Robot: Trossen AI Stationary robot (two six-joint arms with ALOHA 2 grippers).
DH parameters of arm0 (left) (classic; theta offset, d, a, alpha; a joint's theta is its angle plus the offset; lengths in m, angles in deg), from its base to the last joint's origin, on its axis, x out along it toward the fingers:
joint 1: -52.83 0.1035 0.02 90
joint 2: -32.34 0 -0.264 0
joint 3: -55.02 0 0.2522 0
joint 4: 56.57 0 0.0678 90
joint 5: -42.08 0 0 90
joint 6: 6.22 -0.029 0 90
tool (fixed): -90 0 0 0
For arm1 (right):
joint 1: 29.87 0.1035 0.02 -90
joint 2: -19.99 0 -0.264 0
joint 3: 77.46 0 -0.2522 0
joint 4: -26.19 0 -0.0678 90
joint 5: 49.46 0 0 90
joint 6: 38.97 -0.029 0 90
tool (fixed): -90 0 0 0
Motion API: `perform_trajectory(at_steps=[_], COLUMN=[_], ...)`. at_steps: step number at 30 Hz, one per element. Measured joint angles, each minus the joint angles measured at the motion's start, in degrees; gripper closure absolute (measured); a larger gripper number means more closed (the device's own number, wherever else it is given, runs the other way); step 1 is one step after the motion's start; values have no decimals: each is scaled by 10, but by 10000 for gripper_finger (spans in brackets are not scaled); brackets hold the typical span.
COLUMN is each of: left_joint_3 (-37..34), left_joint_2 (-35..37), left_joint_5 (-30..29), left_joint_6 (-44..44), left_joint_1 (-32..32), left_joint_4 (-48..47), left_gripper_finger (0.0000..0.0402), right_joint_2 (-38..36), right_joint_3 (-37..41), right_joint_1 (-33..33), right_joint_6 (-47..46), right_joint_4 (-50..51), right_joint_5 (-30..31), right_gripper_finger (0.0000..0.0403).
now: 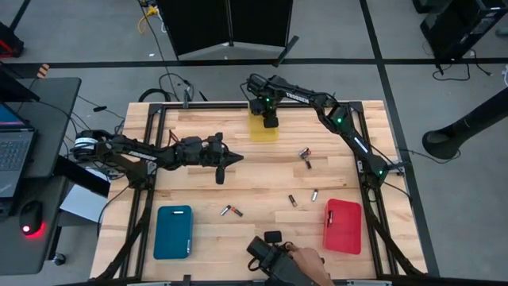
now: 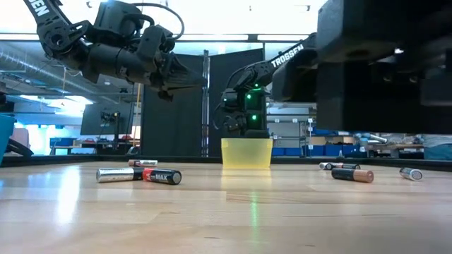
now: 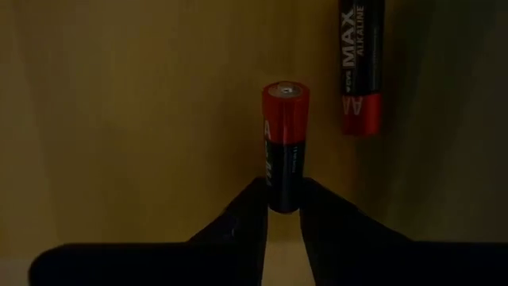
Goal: Sort batteries
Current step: Put the bottom right orange battery into the yellow bin, then put the golden battery into the red bin
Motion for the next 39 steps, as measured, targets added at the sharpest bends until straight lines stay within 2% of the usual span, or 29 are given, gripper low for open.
perform_trajectory(at_steps=[5,8,17,21,25,27,30,34,39], left_joint_3=[0,0,2,10,14,14,14,14,14], left_joint_2=[0,0,1,17,55,76,102,135,164], left_joint_5=[2,2,20,91,137,154,178,186,186], left_joint_6=[0,-5,-7,5,2,-3,-20,-49,-81], left_joint_1=[0,0,9,44,99,129,170,215,251], left_joint_4=[-1,-1,-1,-12,-72,-110,-176,-264,-363], left_gripper_finger=[396,396,396,396,396,396,396,396,396], right_joint_2=[0,0,-8,-46,-90,-107,-129,-149,-194], right_joint_3=[0,-4,-61,-58,-58,-58,-52,-16,86], right_joint_1=[2,6,24,36,46,51,55,52,59], right_joint_6=[0,1,-5,-25,-107,-123,-118,-121,-127], right_joint_4=[-3,-2,21,57,98,114,99,58,-47], right_joint_5=[1,22,36,34,25,4,-74,-184,-253], right_gripper_finger=[297,281,245,252,301,335,387,388,396])
